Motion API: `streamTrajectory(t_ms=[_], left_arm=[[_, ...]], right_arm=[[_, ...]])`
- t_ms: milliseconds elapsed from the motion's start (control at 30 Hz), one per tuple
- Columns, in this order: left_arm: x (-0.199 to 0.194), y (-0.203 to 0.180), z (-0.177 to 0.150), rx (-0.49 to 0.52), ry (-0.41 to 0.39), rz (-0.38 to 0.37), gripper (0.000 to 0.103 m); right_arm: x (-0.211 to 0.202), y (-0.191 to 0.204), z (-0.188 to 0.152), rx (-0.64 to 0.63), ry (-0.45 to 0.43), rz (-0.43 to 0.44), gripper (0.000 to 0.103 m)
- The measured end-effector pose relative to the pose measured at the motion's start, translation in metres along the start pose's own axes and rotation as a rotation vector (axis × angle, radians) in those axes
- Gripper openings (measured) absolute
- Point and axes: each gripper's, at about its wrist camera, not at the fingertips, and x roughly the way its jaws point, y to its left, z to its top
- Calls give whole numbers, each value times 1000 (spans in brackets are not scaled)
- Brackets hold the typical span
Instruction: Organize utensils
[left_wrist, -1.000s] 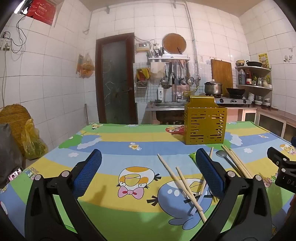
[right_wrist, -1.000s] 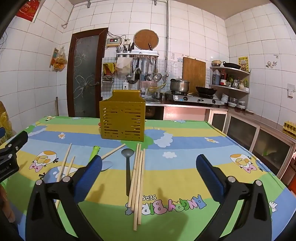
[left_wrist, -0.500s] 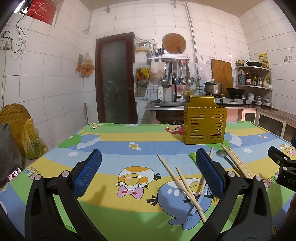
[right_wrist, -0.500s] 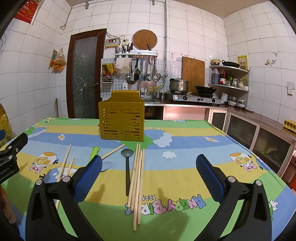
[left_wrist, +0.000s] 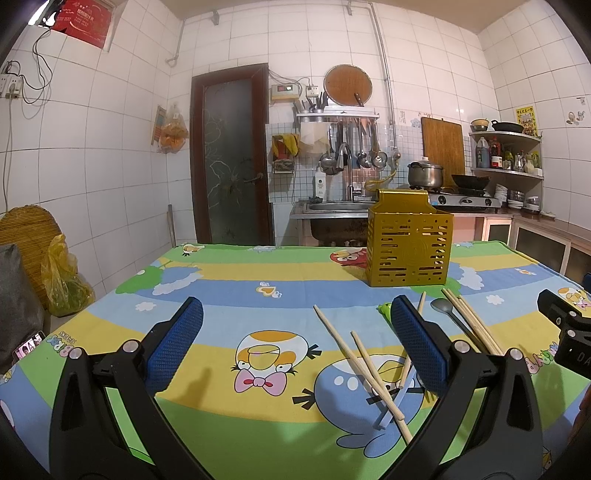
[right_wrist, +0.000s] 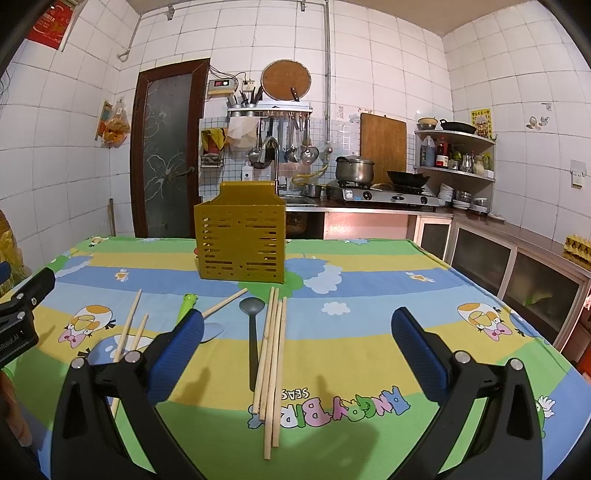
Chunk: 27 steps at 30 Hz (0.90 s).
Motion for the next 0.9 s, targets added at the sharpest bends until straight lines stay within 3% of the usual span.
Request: streamTrajectory(t_ms=[900], left_arm=[[-3, 2, 1, -3, 1, -1, 98]], right_arm=[[0, -1, -1, 4, -2, 1, 99]])
